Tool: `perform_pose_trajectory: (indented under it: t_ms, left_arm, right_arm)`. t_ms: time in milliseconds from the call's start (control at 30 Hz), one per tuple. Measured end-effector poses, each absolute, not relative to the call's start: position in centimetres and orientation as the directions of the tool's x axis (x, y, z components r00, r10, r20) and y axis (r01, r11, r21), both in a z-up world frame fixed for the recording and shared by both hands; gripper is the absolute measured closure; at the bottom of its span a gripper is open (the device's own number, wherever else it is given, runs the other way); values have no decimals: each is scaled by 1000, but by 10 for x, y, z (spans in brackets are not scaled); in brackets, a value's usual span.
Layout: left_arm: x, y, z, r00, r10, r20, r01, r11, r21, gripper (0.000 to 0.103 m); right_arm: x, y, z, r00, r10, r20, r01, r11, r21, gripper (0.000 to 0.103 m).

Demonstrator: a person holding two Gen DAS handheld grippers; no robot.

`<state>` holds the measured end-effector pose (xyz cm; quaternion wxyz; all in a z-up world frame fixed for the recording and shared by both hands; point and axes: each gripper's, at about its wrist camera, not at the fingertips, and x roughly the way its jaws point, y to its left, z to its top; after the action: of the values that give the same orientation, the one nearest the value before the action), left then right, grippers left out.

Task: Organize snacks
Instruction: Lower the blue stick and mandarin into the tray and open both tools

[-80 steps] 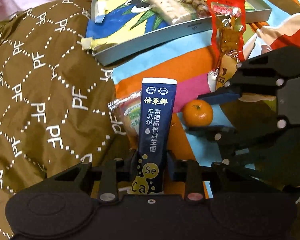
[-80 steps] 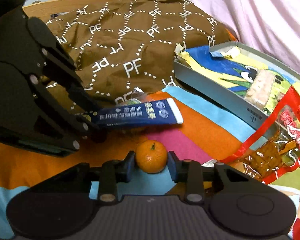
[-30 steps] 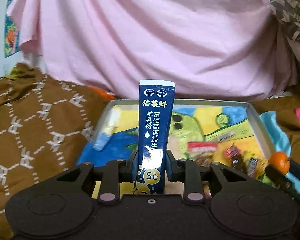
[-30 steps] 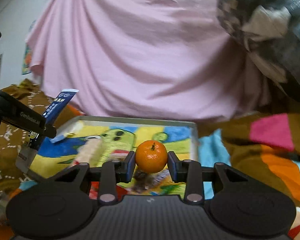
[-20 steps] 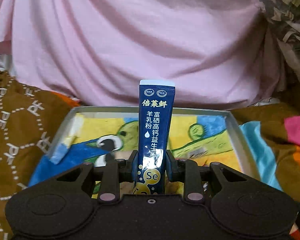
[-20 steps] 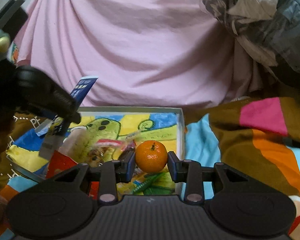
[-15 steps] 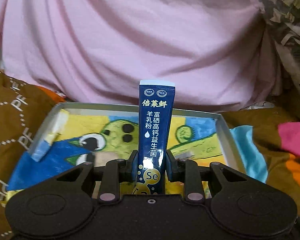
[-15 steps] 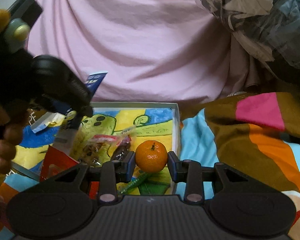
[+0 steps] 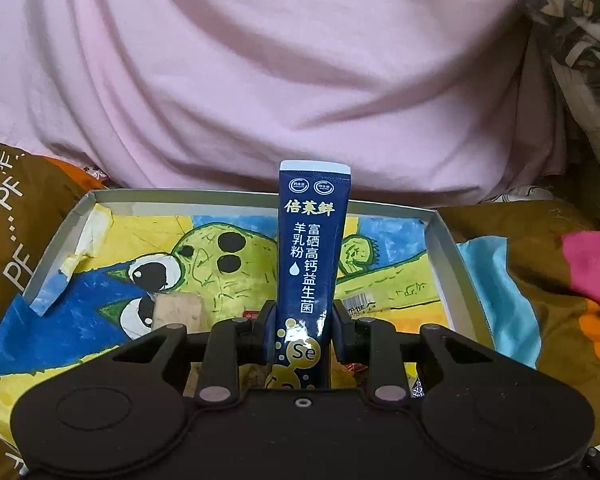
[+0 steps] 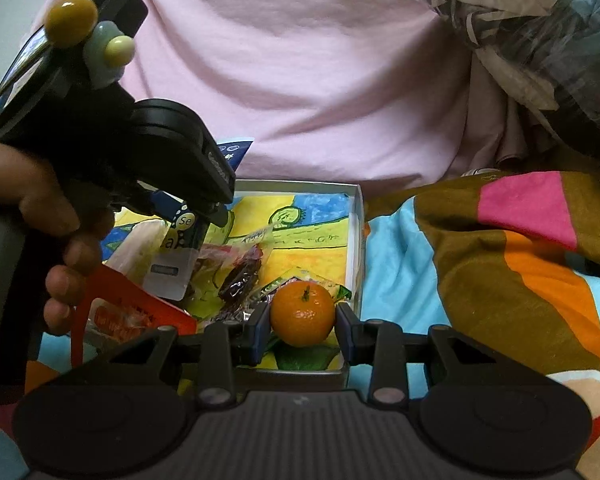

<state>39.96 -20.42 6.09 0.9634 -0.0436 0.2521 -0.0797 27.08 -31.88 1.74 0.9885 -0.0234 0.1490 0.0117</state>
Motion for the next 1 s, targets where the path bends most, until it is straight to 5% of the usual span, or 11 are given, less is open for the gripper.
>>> perform_pose_trajectory:
  t_ms: [233,400,700,1000]
  left_arm:
    - [402,-210,55,841,-187,-507,142,982,-127,70]
    - [400,-208,57,842,-193,-504,136,979,-149,53]
    - [374,-195,76,875,-160,-457,110,985,-135,16]
    - [327,-160,103,912,-104,-398,47,988,-150,1]
  right_arm:
    - [272,-319,17,955,17,-296,-31,999,-44,61]
    - [272,-319,17,957,15,-289,-30,998,-49,56]
    - [260,-318,26,977,-1,-213,-15,997,-73,28]
    - [234,-307,41,995,-7,-96,-3,995,-102,5]
